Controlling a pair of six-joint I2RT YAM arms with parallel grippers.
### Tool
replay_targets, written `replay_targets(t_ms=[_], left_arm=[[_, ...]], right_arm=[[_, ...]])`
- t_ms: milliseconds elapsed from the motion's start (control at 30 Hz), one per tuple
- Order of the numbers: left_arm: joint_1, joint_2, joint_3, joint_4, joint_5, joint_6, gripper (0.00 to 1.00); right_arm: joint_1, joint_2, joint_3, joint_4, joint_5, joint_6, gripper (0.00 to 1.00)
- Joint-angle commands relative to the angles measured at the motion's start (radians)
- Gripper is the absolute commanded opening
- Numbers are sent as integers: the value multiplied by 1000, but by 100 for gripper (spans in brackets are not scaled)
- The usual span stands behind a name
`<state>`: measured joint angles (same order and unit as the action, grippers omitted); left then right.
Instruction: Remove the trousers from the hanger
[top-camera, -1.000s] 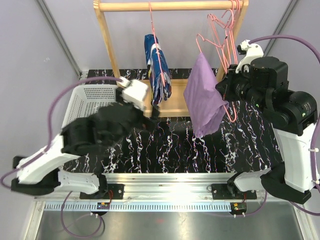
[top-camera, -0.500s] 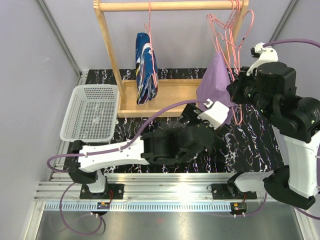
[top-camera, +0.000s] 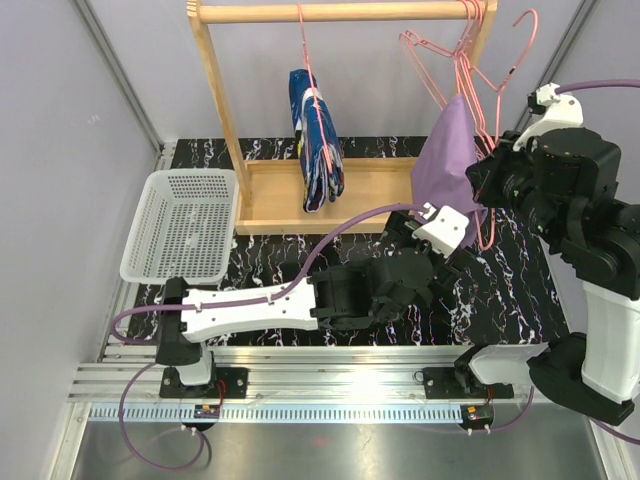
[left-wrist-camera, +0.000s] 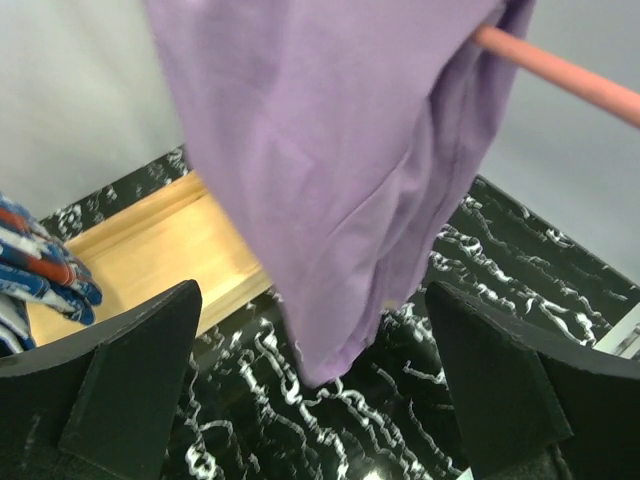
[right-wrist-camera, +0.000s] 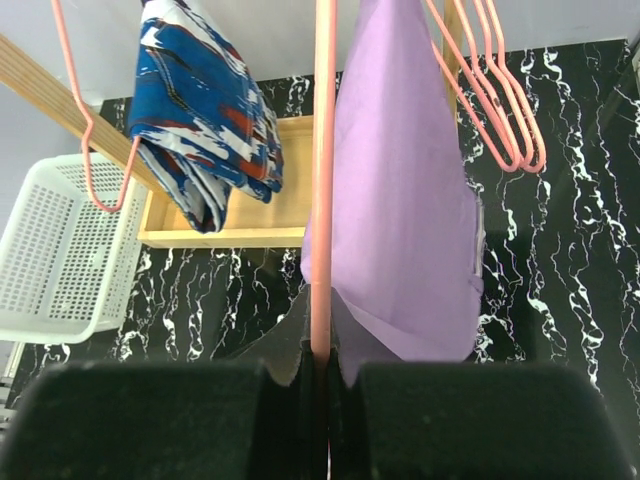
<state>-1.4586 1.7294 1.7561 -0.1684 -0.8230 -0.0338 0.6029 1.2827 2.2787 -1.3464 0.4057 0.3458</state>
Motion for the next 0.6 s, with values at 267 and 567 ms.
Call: replay_targets(t_ms=[267,567], left_arm=[[43,7,-21,237,-11,75,83],[29,-91,-269,358,77,69,99]], right_arm=[[3,-60,68,84,-21,-2,0],[1,-33,110,78,22,-4,0]])
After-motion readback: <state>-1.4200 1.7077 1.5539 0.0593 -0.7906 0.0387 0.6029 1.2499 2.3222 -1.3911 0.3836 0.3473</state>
